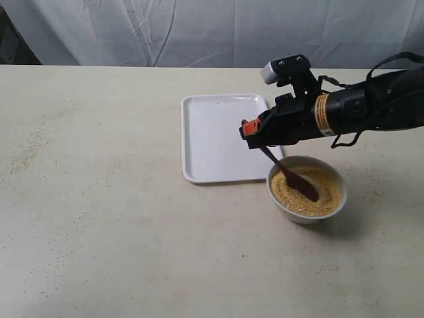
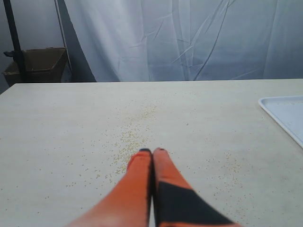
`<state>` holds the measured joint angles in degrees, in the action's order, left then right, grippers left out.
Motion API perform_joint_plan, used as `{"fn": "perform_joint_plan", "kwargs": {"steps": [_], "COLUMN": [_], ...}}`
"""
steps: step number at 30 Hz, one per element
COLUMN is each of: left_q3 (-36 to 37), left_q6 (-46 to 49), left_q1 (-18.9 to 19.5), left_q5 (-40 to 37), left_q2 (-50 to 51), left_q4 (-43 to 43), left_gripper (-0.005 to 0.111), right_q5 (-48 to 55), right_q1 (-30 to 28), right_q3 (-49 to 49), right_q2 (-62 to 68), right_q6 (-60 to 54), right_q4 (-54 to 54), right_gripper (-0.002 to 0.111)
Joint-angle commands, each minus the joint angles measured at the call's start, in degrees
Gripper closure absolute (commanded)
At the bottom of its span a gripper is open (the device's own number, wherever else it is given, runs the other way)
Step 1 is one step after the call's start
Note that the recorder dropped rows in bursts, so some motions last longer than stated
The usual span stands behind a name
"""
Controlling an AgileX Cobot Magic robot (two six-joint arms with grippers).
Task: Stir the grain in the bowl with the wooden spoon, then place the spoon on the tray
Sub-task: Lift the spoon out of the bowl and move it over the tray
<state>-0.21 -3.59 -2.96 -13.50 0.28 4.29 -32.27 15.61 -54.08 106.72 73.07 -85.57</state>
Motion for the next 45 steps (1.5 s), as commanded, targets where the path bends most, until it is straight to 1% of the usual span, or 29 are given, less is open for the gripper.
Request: {"fn": "perform_joint_plan", "kwargs": {"steps": [1,7,11,19,22,24,26,27,30,31,35,38,41,45], "left_q3": [0.21,0.21,0.21,0.21,0.21,0.21,0.21,0.21,0.21,0.21,0.21,0.21,0.21,0.21], "left_q6": [-0.19,-0.19,-0.19,-0.19,-0.19,-0.19,-0.19,-0.19,-0.19,-0.19,-0.19,-0.19,-0.19,-0.19], "left_q1": [0.04,0.04,0.04,0.04,0.04,0.04,0.04,0.04,0.04,0.04,0.04,0.04,0.04,0.04], "left_q5": [0.27,0.27,0.27,0.27,0.27,0.27,0.27,0.27,0.27,0.27,0.27,0.27,0.27,0.27], "left_q2": [-0.28,-0.28,-0.28,-0.28,-0.28,-0.28,-0.28,-0.28,-0.28,-0.28,-0.28,-0.28,-0.28,-0.28], "left_q4": [-0.16,-0.16,-0.16,-0.16,-0.16,-0.16,-0.16,-0.16,-0.16,-0.16,-0.16,-0.16,-0.16,-0.16], "left_gripper": [0.107,0.107,0.107,0.107,0.107,0.107,0.107,0.107,0.107,0.107,0.107,0.107,0.107,0.107], "right_q5": [6.04,1.44,2.59,6.29,6.17,6.17,6.17,5.81,2.46,0.58,-6.86,-8.71,-9.18,-10.03], "right_q1": [-0.26,-0.26,-0.26,-0.26,-0.26,-0.26,-0.26,-0.26,-0.26,-0.26,-0.26,-0.26,-0.26,-0.26], "right_q3": [0.02,0.02,0.02,0.02,-0.83,-3.25,-7.6,-10.36,-19.27,-22.39,-31.76,-37.37,-40.18,-41.16], "right_q2": [-0.88,-6.06,-8.83,-6.09,-7.5,-8.31,-8.54,-8.15,-5.27,-3.6,4.94,12.54,18.76,24.66], "right_q6": [1.02,2.08,2.08,2.3,5.5,9.86,16.77,21.9,39.26,43.77,48.04,48.05,48.05,48.05], "right_q4": [0.81,3.03,3.54,2.87,6.16,6.08,3.15,0.42,-14.38,-14.38,-14.38,-14.38,-14.33,-7.03], "right_gripper": [0.108,0.108,0.108,0.108,0.108,0.108,0.108,0.108,0.108,0.108,0.108,0.108,0.108,0.106]}}
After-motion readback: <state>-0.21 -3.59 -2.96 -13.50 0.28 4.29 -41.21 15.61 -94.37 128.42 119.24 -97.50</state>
